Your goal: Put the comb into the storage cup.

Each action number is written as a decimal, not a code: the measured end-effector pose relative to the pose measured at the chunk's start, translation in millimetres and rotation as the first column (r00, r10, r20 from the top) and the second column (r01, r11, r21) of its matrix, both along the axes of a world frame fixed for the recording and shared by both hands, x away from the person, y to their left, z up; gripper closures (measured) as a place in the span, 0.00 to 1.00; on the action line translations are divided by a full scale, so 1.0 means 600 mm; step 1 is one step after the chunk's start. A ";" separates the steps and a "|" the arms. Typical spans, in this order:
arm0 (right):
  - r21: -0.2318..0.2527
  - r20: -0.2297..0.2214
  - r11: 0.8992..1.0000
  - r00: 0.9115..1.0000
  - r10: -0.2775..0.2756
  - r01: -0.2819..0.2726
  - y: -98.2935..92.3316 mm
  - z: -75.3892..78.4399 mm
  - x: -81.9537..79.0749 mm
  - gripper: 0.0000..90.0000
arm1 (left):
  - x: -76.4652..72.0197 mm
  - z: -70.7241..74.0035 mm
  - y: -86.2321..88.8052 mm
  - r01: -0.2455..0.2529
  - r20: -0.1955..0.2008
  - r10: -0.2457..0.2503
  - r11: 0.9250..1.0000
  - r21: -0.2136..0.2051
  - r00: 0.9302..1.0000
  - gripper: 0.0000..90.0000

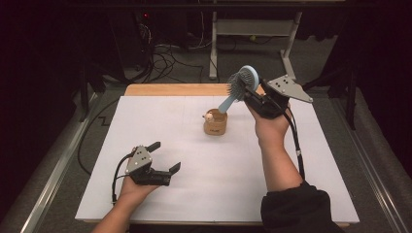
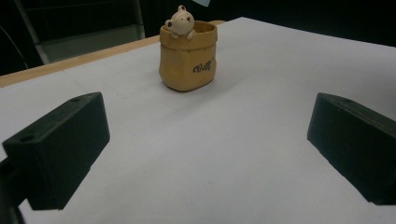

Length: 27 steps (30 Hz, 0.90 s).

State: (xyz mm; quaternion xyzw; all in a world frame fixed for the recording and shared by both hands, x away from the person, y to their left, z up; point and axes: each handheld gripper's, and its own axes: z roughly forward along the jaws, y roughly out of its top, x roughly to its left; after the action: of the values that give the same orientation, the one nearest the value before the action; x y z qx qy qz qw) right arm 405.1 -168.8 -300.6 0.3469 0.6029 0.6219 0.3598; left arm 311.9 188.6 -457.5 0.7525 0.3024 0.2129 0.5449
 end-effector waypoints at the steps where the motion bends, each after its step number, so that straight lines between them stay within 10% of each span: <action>1: 0.000 -0.002 1.000 1.000 0.001 -0.001 0.001 -0.001 0.001 0.65 | 0.000 0.000 0.000 0.000 -0.001 0.000 1.000 -0.001 1.000 0.00; 27: -0.008 -0.083 1.000 0.996 0.016 -0.016 0.033 -0.059 0.035 0.65 | -0.001 -0.002 0.005 0.000 -0.010 0.000 1.000 -0.010 1.000 0.00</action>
State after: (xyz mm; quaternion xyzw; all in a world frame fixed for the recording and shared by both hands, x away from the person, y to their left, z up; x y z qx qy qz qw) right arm 426.2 -149.3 -336.1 0.3661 0.6226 0.6072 0.3310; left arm 311.2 191.3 -458.8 0.7510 0.3060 0.2076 0.5470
